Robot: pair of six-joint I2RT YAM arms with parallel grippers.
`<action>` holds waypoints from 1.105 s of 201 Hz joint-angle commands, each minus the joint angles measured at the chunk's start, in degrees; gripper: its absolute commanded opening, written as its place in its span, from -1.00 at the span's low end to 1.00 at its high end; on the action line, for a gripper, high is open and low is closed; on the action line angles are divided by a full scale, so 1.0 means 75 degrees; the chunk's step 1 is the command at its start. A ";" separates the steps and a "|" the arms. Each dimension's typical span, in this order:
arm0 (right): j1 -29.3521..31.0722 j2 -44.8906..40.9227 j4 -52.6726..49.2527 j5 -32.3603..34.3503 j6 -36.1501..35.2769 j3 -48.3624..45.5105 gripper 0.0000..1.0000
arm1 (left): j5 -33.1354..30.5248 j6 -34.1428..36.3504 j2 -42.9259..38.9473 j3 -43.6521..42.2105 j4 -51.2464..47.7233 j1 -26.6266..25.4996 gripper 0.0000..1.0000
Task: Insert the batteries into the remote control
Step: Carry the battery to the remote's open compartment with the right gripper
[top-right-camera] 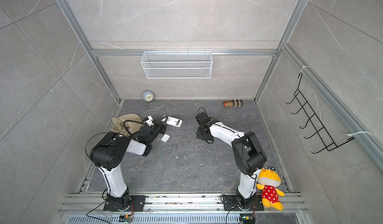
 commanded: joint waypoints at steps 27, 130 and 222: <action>0.0070 -0.0900 -0.0030 0.0133 0.0197 0.0726 -0.87 | -0.0062 0.0197 0.0423 0.0583 0.0571 -0.0261 -1.00; 0.0732 -0.0349 -0.0138 0.0218 0.0372 0.2479 -0.87 | 0.0233 0.0399 0.0741 0.1306 0.0571 -0.0655 -1.00; 0.1078 0.0212 -0.0056 0.0731 0.0394 0.2928 -0.87 | -0.0007 0.0111 0.0498 0.1230 0.0571 -0.0656 -1.00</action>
